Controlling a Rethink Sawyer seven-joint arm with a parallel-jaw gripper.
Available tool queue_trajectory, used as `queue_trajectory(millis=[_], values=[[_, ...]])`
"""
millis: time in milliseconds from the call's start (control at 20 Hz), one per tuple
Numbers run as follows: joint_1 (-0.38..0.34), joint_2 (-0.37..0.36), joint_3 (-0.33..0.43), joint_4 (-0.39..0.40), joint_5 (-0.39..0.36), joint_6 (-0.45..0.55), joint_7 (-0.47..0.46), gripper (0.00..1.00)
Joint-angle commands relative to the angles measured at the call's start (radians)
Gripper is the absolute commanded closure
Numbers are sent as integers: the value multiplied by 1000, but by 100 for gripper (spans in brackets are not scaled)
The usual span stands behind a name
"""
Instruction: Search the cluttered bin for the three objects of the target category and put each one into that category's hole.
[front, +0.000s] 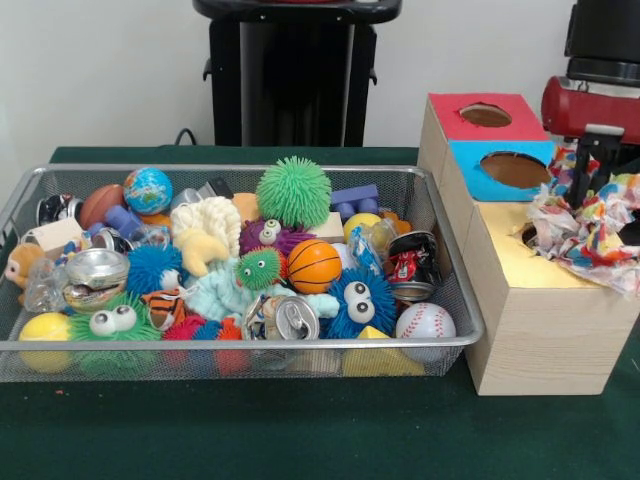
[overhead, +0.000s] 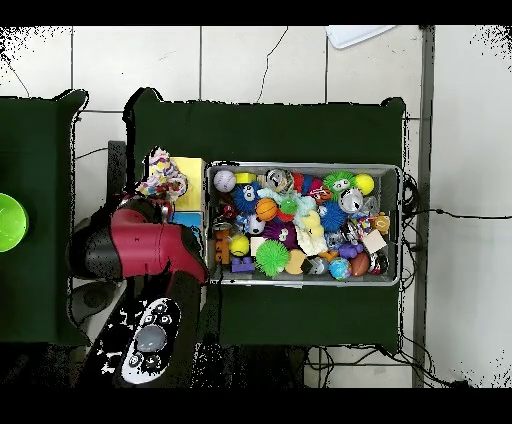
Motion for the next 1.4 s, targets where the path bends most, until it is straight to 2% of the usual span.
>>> queue_trajectory(millis=[50, 500, 800, 1200, 1400], values=[[-21, 74, 0, -81, 34, 100, 182, 100], [-49, 72, 3, -91, -3, 88, 134, 100], [-73, 88, 21, -62, -20, 28, 126, 100], [-106, 117, 34, -21, -81, -59, 86, 100], [-121, 128, 39, 13, -94, -107, 102, 100]])
